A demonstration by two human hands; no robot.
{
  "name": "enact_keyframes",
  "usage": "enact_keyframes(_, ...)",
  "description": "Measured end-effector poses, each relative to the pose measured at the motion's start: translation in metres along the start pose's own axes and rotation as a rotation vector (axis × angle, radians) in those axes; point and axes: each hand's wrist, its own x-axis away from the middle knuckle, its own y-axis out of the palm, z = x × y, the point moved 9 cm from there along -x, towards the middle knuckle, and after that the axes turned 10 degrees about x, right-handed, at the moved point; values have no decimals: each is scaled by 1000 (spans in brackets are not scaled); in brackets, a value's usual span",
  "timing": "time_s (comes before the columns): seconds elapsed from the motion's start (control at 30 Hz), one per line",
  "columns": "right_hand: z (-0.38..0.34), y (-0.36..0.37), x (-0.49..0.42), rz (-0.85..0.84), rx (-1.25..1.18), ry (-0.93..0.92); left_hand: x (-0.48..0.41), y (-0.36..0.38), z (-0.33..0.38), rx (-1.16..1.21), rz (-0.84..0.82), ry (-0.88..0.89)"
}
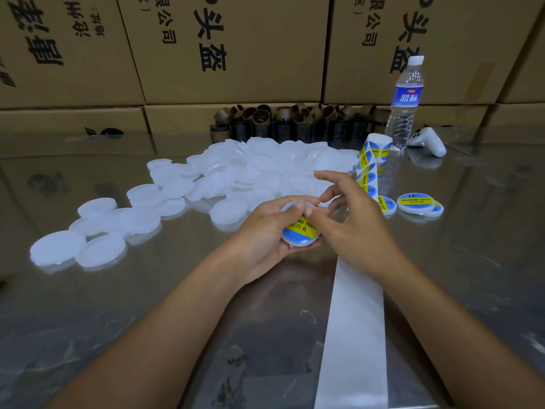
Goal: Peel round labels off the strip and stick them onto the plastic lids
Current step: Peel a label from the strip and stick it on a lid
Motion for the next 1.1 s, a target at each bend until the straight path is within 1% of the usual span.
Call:
enact_keyframes(0.1, 3, -1, -1, -7, -81, 60, 0, 3, 6, -11, -26, 60)
enact_keyframes(0.23, 10, -4, -3, -6, -149, 150, 0, 1, 15, 5, 3, 153)
enact_keyframes(0.43, 3, 12, 0, -183, -196, 142, 2, 1, 17, -14, 29, 159)
enact_keyframes(0.5, 3, 15, 1, -213, -185, 140, 2, 0, 16, -29, 42, 145)
enact_keyframes(0.6, 7, 10, -1, -163, -184, 164, 2, -5, 12, -150, 89, 125)
enact_keyframes(0.7, 10, 5, -3, -103, -189, 182, 3, -9, 13, -225, 128, 153)
enact_keyframes(0.87, 6, 13, 1, -189, -187, 161, 4, -11, 17, -231, 149, 185)
enact_keyframes(1.0, 5, 8, -1, -142, -182, 159, 4, -8, 15, -171, 121, 169)
enact_keyframes(1.1, 11, 4, -2, -102, -220, 217, 4, -5, 16, -161, 102, 178)
